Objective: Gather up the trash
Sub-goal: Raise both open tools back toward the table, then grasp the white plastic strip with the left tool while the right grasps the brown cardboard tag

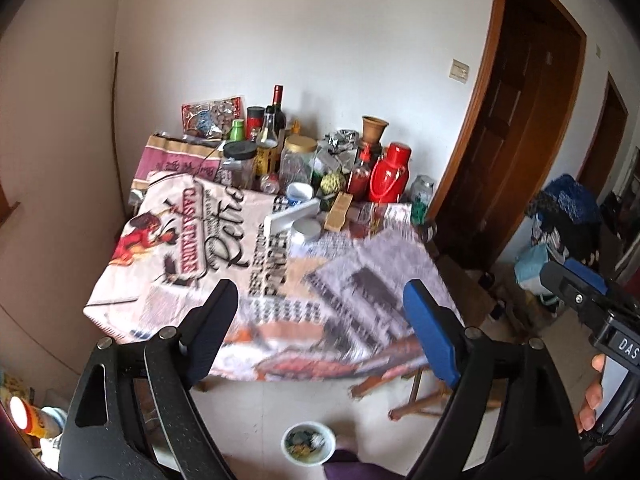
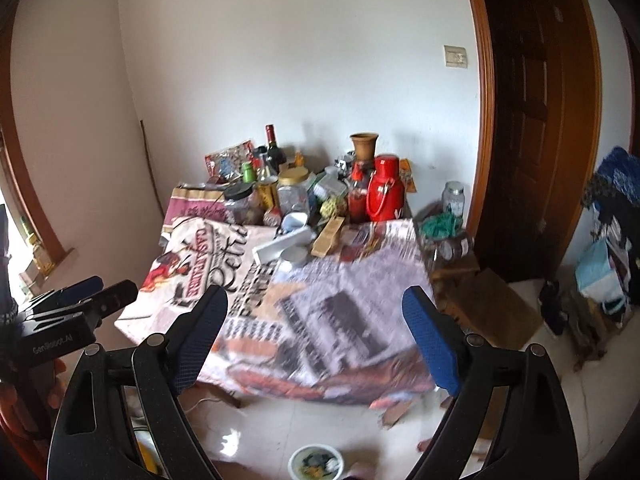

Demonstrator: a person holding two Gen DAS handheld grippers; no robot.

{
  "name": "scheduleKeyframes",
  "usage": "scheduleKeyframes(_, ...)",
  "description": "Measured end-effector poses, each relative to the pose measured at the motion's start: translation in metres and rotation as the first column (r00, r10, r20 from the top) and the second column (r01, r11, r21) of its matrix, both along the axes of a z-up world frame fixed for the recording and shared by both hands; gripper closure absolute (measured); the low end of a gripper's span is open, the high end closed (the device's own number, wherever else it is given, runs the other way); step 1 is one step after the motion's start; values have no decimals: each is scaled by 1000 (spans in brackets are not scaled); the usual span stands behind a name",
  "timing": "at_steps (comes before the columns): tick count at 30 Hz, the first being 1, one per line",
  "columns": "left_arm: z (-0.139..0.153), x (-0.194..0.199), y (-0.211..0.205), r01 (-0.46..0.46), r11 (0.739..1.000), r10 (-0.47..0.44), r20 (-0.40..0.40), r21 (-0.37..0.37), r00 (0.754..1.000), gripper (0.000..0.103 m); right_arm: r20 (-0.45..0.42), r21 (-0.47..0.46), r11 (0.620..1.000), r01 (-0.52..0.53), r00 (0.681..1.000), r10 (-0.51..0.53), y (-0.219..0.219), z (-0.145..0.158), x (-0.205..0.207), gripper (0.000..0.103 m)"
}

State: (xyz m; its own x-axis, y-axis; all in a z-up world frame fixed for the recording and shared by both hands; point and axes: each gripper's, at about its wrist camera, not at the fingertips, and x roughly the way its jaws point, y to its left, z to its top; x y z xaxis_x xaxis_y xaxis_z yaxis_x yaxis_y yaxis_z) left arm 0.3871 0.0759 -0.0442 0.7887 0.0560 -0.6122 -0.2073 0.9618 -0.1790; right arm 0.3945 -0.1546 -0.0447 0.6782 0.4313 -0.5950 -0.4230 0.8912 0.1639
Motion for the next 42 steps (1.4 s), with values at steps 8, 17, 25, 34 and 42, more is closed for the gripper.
scheduleKeyframes(8,6,79,-21,-57,998,57,14,8,998,19,-1,-12,998,-55,998,55,-18,3,79,16)
scheduleKeyframes(17,-12,135,-10,-81,996,83,-55,35,995,19,-82,0,997,-78,994,78,0,-19,137,16)
scheduleKeyframes(25,-28,188,40,-26,999,28,-91,28,995,19,-133,-18,1000,-24,991,22,49,-39,176,16)
scheduleKeyframes(34,-73,266,110,75,997,-71,-186,15,980,19,-294,-83,995,55,953,-77,113,-108,242,16)
scheduleKeyframes(42,-157,320,146,132,989,-146,-332,-65,932,19,-418,-122,988,93,898,-136,149,-185,290,16)
